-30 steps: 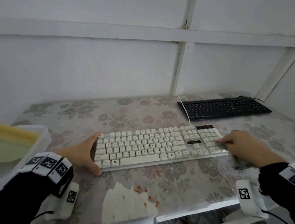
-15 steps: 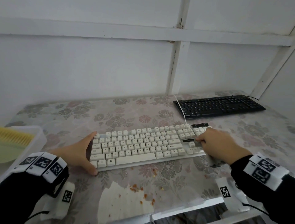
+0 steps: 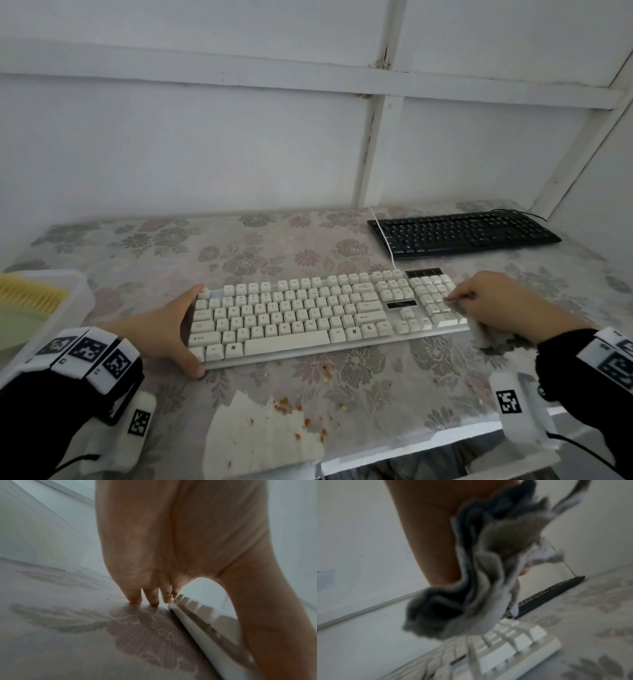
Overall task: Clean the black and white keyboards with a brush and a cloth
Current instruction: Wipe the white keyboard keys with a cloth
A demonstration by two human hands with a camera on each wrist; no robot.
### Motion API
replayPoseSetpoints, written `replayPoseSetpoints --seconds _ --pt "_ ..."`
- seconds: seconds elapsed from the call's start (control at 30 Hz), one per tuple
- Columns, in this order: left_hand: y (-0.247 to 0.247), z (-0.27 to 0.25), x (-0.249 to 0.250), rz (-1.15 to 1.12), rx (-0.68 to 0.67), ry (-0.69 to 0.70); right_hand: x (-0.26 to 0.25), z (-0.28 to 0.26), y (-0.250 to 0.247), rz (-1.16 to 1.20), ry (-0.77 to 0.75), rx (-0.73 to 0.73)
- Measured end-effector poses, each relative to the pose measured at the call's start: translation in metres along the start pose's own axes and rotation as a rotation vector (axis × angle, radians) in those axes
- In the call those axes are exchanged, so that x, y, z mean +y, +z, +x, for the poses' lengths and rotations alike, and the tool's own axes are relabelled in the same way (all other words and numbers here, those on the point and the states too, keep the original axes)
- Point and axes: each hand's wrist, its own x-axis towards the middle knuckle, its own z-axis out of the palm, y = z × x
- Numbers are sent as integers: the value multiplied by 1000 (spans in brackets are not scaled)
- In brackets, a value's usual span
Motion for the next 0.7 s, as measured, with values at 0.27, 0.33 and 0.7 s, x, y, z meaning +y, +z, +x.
replayPoseSetpoints --seconds 0.27,0.33,0.7 --pt "0 2 -5 6 7 1 -41 19 25 -78 -12 -6" --pt "0 2 -5 3 9 3 -42 20 22 -54 20 -43" --pt "0 4 -5 12 4 9 -32 17 2 -75 41 -213"
